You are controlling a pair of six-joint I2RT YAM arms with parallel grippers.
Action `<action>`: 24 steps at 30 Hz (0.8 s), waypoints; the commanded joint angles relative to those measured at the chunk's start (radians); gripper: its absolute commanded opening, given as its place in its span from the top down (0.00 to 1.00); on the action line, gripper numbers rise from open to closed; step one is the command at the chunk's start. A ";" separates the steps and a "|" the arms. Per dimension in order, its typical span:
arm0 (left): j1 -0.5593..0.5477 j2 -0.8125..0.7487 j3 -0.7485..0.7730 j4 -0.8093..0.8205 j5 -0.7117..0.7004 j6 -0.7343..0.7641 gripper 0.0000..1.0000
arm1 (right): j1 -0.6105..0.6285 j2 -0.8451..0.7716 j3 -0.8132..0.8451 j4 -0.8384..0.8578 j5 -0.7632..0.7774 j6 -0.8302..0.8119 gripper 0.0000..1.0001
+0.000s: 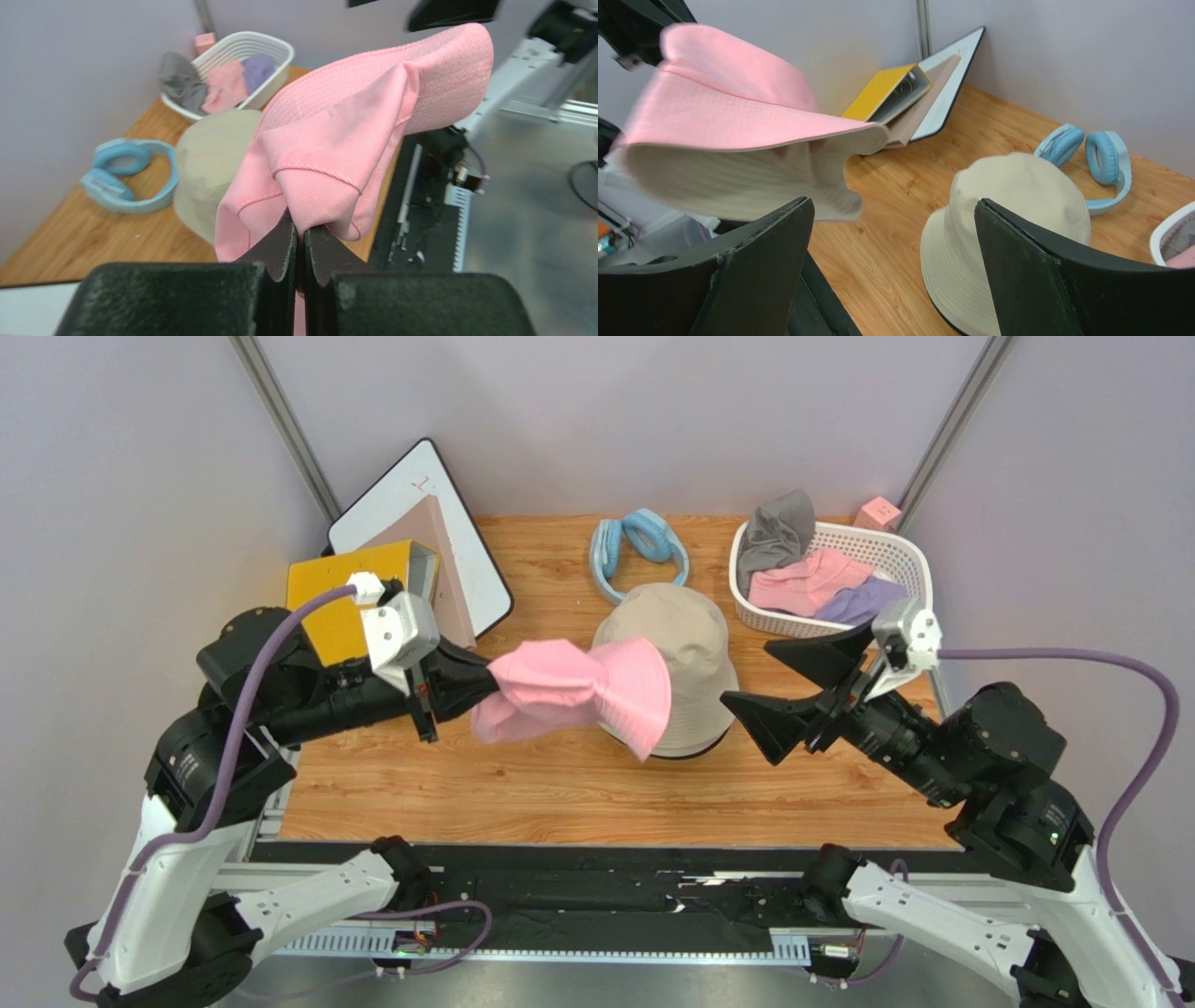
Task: Stack the hats
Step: Stack the hat on the hat.
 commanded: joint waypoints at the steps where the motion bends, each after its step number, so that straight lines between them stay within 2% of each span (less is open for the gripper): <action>1: 0.005 -0.013 0.016 -0.076 0.350 0.029 1.00 | -0.001 -0.001 -0.090 0.039 -0.074 -0.113 0.10; 3: 0.005 -0.015 0.002 -0.061 0.453 0.029 1.00 | 0.000 0.007 -0.120 0.058 -0.179 -0.137 0.14; 6: 0.005 0.003 -0.003 -0.046 0.506 0.028 1.00 | 0.002 0.014 -0.163 0.108 -0.269 -0.139 0.15; 12: 0.011 0.040 -0.003 -0.046 0.512 0.028 1.00 | 0.011 -0.018 -0.223 0.122 -0.367 -0.174 0.16; 16: 0.029 0.054 -0.017 -0.041 0.513 0.031 1.00 | 0.009 -0.045 -0.212 0.038 -0.449 -0.200 0.16; 24: 0.052 0.037 -0.030 -0.024 0.541 0.022 1.00 | 0.009 -0.067 -0.189 -0.031 -0.491 -0.214 0.15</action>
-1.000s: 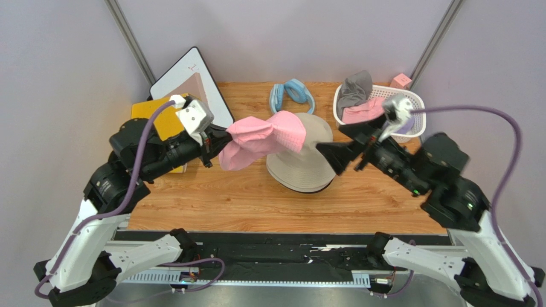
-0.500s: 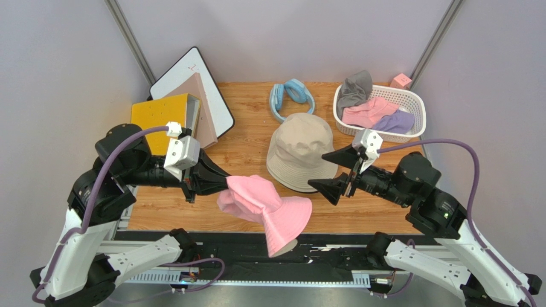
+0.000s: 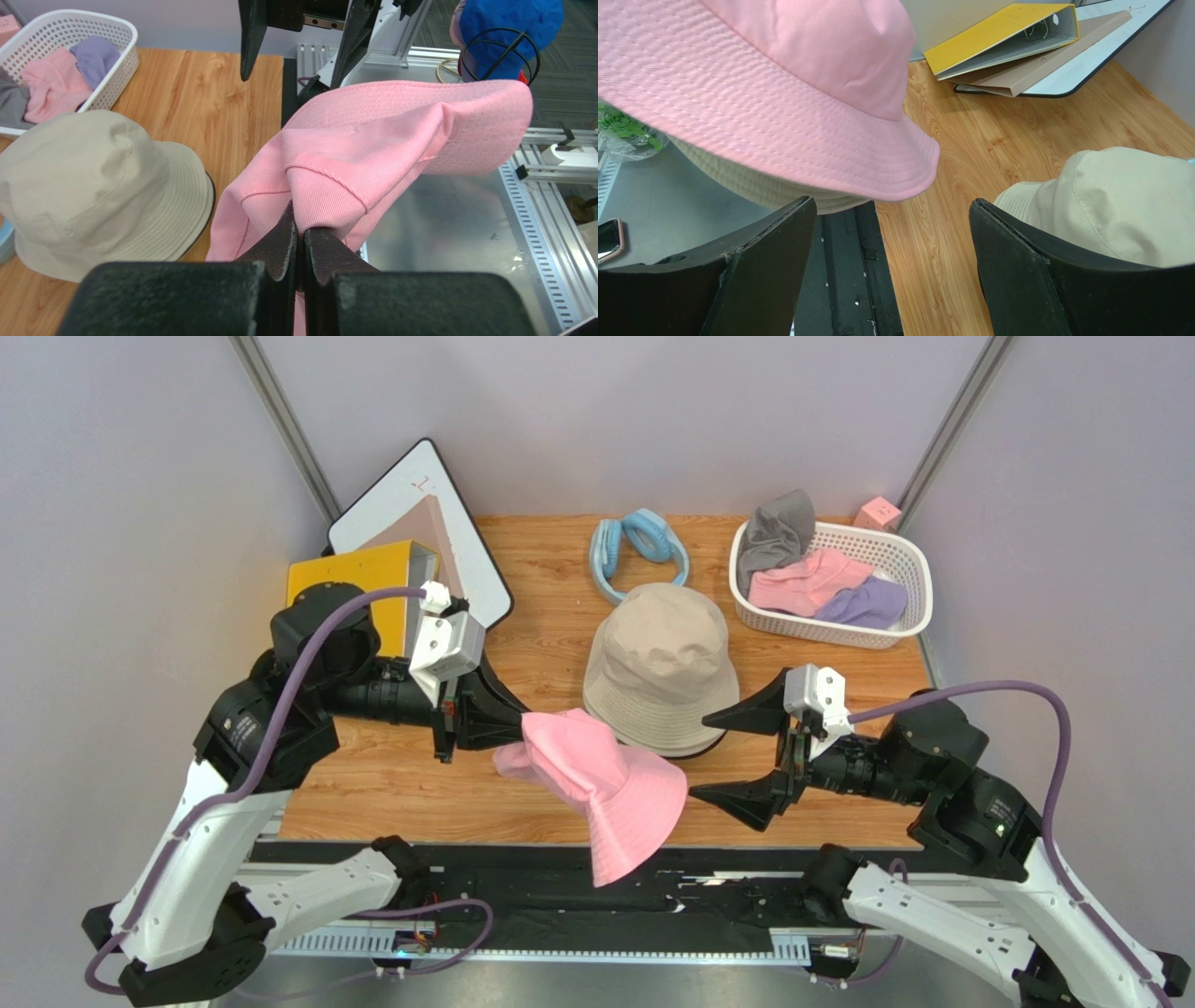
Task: Stack the hats
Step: Stack the hat on the hat.
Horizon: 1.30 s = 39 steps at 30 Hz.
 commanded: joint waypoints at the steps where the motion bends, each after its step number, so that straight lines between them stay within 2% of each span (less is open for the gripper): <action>1: 0.008 -0.028 0.005 0.042 0.046 0.014 1.00 | 0.006 -0.007 0.028 -0.026 -0.050 -0.028 0.15; 7: 0.009 -0.038 -0.006 0.052 0.071 0.015 1.00 | 0.006 0.012 0.028 0.006 -0.077 -0.028 0.13; 14: 0.019 -0.029 -0.033 0.098 0.092 -0.011 1.00 | 0.026 0.110 0.080 0.044 -0.093 -0.046 0.13; 18: 0.029 -0.009 -0.052 0.118 0.100 -0.029 1.00 | 0.107 0.159 0.075 0.075 -0.058 -0.054 0.15; 25: 0.059 0.008 -0.102 0.217 0.180 -0.092 1.00 | 0.231 0.180 0.020 0.228 0.058 -0.049 0.21; 29: 0.065 0.013 -0.119 0.236 0.189 -0.106 1.00 | 0.329 0.181 -0.009 0.285 0.253 -0.066 0.27; 30: 0.069 0.007 -0.122 0.253 0.189 -0.117 1.00 | 0.357 0.176 -0.027 0.328 0.359 -0.075 0.27; 33: 0.094 -0.005 -0.144 0.292 0.181 -0.143 1.00 | 0.448 0.171 -0.078 0.389 0.513 -0.100 0.28; 39: 0.178 -0.006 -0.193 0.413 0.166 -0.261 1.00 | 0.626 0.251 -0.072 0.415 0.737 -0.153 0.35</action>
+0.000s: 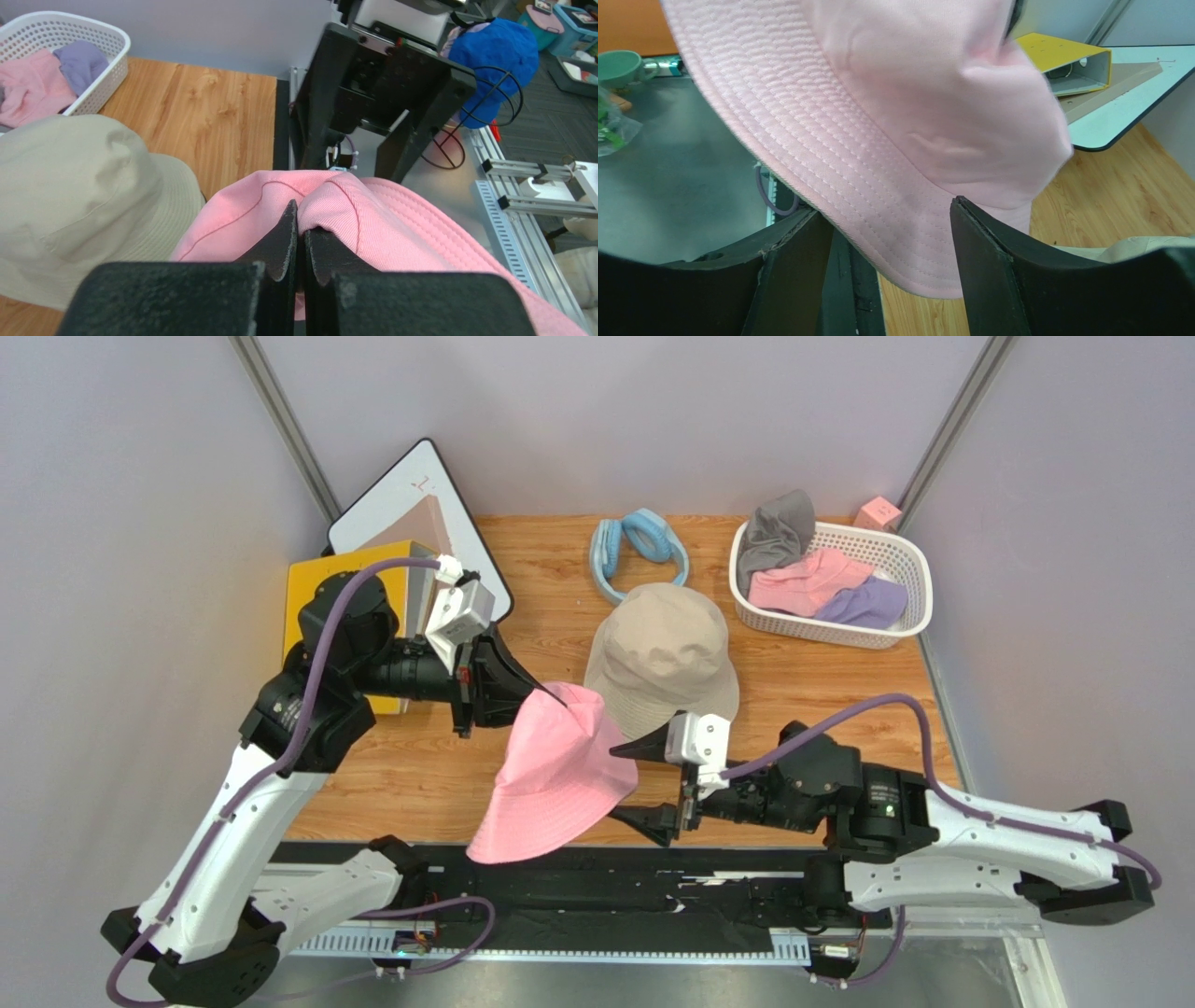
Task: Stack the hats
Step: Stack the hat on the hat.
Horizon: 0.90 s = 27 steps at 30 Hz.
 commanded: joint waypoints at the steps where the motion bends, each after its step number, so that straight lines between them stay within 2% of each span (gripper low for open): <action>1: 0.067 -0.004 -0.027 0.160 0.019 -0.112 1.00 | 0.107 0.052 0.015 0.101 0.269 -0.071 0.35; 4: 0.095 0.000 -0.044 0.203 0.044 -0.160 1.00 | 0.130 0.066 0.025 0.106 0.320 -0.060 0.33; 12: 0.101 -0.015 -0.049 0.199 0.057 -0.152 1.00 | 0.158 0.074 0.009 0.158 0.472 -0.088 0.25; 14: 0.103 -0.015 -0.052 0.206 0.074 -0.160 1.00 | 0.158 0.080 0.006 0.169 0.493 -0.092 0.37; 17: 0.103 -0.012 -0.056 0.222 0.079 -0.172 1.00 | 0.158 0.085 0.014 0.173 0.492 -0.097 0.61; 18: 0.103 -0.010 -0.058 0.220 0.077 -0.171 1.00 | 0.160 0.083 0.017 0.172 0.486 -0.095 0.80; 19: 0.103 -0.009 -0.060 0.219 0.070 -0.171 1.00 | 0.160 0.082 0.020 0.170 0.483 -0.095 0.88; 21: 0.106 -0.001 -0.067 0.205 0.042 -0.165 1.00 | 0.161 0.078 0.037 0.156 0.480 -0.091 1.00; 23: 0.115 0.003 -0.070 0.179 -0.010 -0.163 1.00 | 0.160 0.080 0.057 0.132 0.483 -0.088 1.00; 24: 0.118 0.006 -0.069 0.162 -0.033 -0.160 0.91 | 0.161 0.091 0.092 0.121 0.486 -0.088 1.00; 25: 0.121 0.008 -0.064 0.139 -0.063 -0.154 0.76 | 0.160 0.098 0.112 0.107 0.489 -0.088 1.00; 26: 0.125 0.005 -0.061 0.089 -0.131 -0.140 0.43 | 0.161 0.112 0.142 0.068 0.494 -0.086 1.00; 27: 0.126 -0.001 -0.061 0.066 -0.169 -0.132 0.29 | 0.161 0.138 0.197 0.045 0.527 -0.085 1.00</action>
